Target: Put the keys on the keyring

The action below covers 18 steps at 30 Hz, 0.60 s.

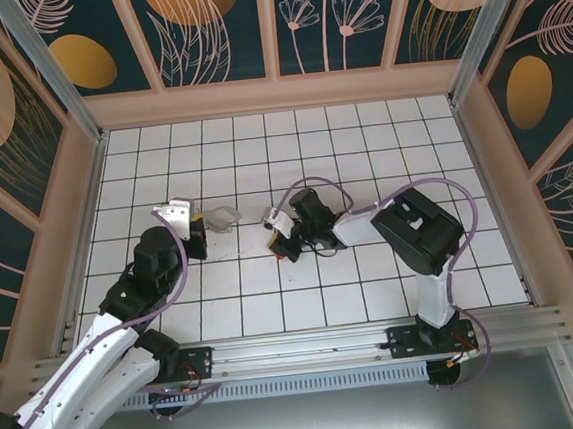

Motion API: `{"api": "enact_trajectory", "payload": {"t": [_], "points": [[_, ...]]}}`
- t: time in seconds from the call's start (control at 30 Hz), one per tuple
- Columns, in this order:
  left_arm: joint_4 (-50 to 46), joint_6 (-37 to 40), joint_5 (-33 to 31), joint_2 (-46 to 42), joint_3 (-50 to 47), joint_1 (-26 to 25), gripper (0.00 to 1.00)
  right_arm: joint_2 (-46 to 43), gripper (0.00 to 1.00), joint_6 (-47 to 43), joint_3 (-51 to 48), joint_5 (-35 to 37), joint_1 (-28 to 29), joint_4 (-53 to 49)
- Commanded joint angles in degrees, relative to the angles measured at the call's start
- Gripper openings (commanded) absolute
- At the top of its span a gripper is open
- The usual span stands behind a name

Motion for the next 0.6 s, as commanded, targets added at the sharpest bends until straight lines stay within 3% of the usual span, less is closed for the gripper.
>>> {"api": "enact_trajectory", "payload": {"t": [0.0, 0.07, 0.33, 0.57], "points": [[3.0, 1.1, 2.0, 0.9, -0.1, 0.4, 0.00, -5.0, 0.00, 5.5, -5.3, 4.6, -0.6, 4.2], [3.5, 1.2, 3.8, 1.8, 0.0, 0.4, 0.00, -7.1, 0.00, 8.2, -8.1, 6.2, -1.0, 6.5], [3.5, 1.6, 9.3, 3.7, 0.9, 0.4, 0.00, -12.5, 0.25, 12.1, -12.4, 6.5, -2.2, 9.4], [-0.1, 2.1, 12.9, 2.6, 1.7, 0.4, 0.00, -12.1, 0.27, 6.3, -7.3, 1.4, -2.3, 2.6]]}}
